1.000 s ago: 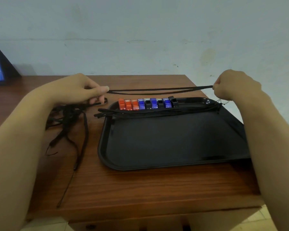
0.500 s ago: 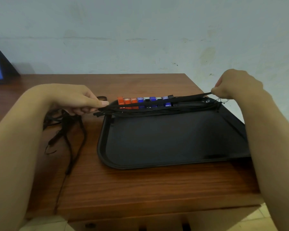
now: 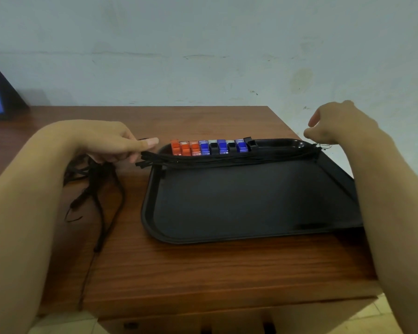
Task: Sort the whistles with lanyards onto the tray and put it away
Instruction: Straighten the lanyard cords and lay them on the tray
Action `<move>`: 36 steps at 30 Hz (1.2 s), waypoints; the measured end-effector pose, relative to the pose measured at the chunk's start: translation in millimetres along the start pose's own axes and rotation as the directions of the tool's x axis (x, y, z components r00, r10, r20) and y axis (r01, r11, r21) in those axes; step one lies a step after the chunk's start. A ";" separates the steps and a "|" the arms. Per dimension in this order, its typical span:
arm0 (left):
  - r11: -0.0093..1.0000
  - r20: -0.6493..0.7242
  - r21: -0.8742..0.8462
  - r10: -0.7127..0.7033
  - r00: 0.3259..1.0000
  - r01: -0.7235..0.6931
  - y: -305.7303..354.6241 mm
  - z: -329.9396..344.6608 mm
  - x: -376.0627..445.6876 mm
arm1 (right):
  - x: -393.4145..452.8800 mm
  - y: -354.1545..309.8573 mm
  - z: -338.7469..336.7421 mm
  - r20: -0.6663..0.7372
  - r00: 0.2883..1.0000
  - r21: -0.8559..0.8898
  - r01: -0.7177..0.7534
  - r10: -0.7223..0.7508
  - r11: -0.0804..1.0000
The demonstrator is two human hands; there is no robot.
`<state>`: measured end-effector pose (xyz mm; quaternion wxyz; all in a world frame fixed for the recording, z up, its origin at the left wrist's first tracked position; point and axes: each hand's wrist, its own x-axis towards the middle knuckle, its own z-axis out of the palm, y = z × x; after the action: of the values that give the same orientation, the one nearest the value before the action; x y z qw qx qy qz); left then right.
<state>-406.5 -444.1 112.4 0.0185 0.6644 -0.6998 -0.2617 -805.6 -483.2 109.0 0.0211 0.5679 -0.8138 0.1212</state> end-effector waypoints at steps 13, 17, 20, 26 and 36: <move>0.992 -0.225 0.112 -0.025 0.974 0.051 2.8 -8.3 -10.1 | -19.2 -21.5 -2.4 -0.011 0.959 0.102 0.282 -0.283 0.954; 0.988 -0.154 0.115 -0.080 0.985 0.099 -0.8 -9.3 -7.2 | -25.2 -32.4 -1.8 -0.014 0.904 0.157 0.424 -0.427 0.892; 0.990 -0.099 0.080 -0.110 0.989 0.118 -8.2 -12.2 -2.5 | -35.5 -42.7 0.6 -0.003 0.839 0.210 0.532 -0.544 0.820; 0.976 -0.012 0.051 -0.213 0.977 0.214 -10.9 -15.0 1.2 | -44.2 -53.0 3.6 -0.029 0.762 0.250 0.632 -0.646 0.734; 0.953 0.073 0.130 -0.284 0.956 0.273 -5.3 -12.6 -2.8 | -41.2 -53.6 8.1 -0.044 0.765 0.267 0.629 -0.643 0.730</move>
<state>-396.6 -445.6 122.1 -0.0898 0.7439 -0.6135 -0.2494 -740.4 -464.5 103.4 -0.0361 0.8122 -0.5466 0.2004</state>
